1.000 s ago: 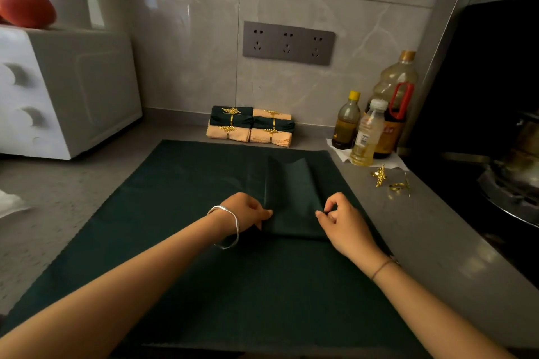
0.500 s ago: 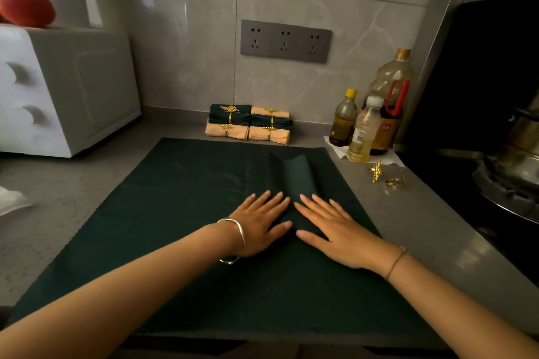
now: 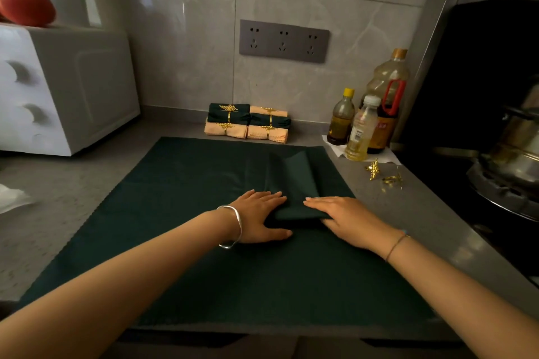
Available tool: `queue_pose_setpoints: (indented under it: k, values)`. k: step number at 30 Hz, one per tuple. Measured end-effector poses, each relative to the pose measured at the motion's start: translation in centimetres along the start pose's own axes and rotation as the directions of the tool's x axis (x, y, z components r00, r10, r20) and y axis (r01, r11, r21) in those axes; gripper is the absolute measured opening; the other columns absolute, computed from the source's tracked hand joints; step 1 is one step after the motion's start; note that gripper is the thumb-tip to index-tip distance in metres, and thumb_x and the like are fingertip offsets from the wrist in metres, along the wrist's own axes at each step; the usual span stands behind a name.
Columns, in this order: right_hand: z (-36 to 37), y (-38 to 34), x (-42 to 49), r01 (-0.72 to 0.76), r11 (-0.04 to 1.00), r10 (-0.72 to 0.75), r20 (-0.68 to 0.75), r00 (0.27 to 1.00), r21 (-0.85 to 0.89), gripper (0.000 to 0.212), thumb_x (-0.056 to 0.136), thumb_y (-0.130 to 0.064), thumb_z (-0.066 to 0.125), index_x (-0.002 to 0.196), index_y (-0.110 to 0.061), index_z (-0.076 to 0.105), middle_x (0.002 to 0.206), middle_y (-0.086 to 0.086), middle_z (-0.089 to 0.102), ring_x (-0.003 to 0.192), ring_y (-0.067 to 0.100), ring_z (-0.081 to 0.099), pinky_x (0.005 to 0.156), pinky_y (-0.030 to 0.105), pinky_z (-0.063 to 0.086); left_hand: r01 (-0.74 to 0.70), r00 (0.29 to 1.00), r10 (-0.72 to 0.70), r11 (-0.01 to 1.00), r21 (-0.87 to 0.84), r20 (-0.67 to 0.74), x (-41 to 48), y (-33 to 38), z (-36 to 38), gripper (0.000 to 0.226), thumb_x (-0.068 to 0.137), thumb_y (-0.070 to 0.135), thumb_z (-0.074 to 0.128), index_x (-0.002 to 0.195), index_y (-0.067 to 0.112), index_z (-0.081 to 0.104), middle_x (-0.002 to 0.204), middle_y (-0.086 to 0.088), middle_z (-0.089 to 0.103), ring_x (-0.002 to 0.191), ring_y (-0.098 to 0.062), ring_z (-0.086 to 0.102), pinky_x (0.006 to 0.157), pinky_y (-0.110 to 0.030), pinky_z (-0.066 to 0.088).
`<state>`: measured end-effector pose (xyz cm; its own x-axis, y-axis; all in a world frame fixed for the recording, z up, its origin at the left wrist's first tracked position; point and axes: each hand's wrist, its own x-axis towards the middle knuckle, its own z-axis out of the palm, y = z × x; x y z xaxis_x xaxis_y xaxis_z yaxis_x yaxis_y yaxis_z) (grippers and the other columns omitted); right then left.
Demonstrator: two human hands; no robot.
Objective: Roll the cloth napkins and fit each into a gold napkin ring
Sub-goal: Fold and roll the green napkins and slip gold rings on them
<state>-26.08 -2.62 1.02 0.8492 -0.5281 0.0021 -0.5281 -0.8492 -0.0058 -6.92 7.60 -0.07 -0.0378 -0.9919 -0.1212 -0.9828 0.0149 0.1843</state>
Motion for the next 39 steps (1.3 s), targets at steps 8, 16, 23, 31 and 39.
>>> queue_pose_setpoints:
  k: [8, 16, 23, 31, 39]
  values:
    - [0.5, 0.1, -5.5, 0.232, 0.972, -0.22, -0.22, 0.95, 0.028, 0.055, 0.089, -0.033, 0.054, 0.139, -0.039, 0.033, 0.136, -0.026, 0.039, 0.124, -0.013, 0.032, 0.101, 0.003, 0.013, -0.135, 0.99, 0.139, 0.983, 0.127, -0.026, -2.9, 0.2, 0.6, 0.067, 0.097, 0.027, 0.043, 0.149, 0.029, 0.0, 0.158, 0.007, 0.001, 0.145, -0.012, 0.002, 0.115, -0.026, -0.001]
    - [2.7, 1.3, -5.1, 0.197, 0.98, -0.198, -0.178, 0.964, -0.018, 0.065, 0.084, -0.049, 0.059, 0.143, -0.034, 0.034, 0.145, -0.025, 0.025, 0.13, -0.012, 0.017, 0.105, 0.005, -0.003, -0.193, 0.981, 0.188, 0.96, 0.201, 0.042, -3.3, 0.7, 1.5, 0.064, 0.099, 0.021, 0.036, 0.149, 0.029, -0.003, 0.158, 0.004, -0.005, 0.145, -0.016, -0.001, 0.115, -0.026, -0.002]
    - [3.5, 1.9, -4.7, 0.189, 0.976, -0.141, -0.353, 0.925, 0.105, 0.042, 0.072, -0.016, 0.074, 0.113, -0.021, 0.068, 0.115, -0.008, 0.066, 0.107, 0.006, 0.059, 0.094, 0.011, 0.036, -0.107, 0.982, 0.133, 0.976, 0.191, -0.131, -3.1, -0.3, 1.0, 0.057, 0.096, 0.044, 0.04, 0.148, 0.028, 0.022, 0.153, 0.007, 0.025, 0.139, -0.011, 0.025, 0.113, -0.025, 0.016]
    - [2.1, 1.8, -2.3, 0.037, 0.814, 0.133, -0.249, 0.959, 0.58, 0.011, 0.085, -0.019, 0.067, 0.086, -0.029, 0.065, 0.086, -0.012, 0.062, 0.081, -0.008, 0.057, 0.07, 0.004, 0.041, -0.086, 0.945, 0.056, 0.993, -0.077, -0.322, -1.6, -1.7, 0.1, 0.023, 0.091, 0.038, 0.054, 0.108, 0.027, 0.066, 0.099, 0.01, 0.061, 0.092, -0.007, 0.056, 0.083, -0.02, 0.043]
    - [2.9, 2.2, 0.8, -0.163, 0.635, 0.425, -0.165, 0.89, 0.755, 0.022, 0.084, -0.027, 0.068, 0.07, -0.01, 0.064, 0.064, 0.004, 0.062, 0.058, 0.006, 0.055, 0.057, 0.013, 0.042, 0.015, 0.935, -0.217, 0.814, -0.581, -0.279, 0.8, -2.6, 1.4, 0.021, 0.087, 0.039, 0.059, 0.071, 0.026, 0.062, 0.076, 0.008, 0.06, 0.07, -0.005, 0.057, 0.066, -0.015, 0.044]
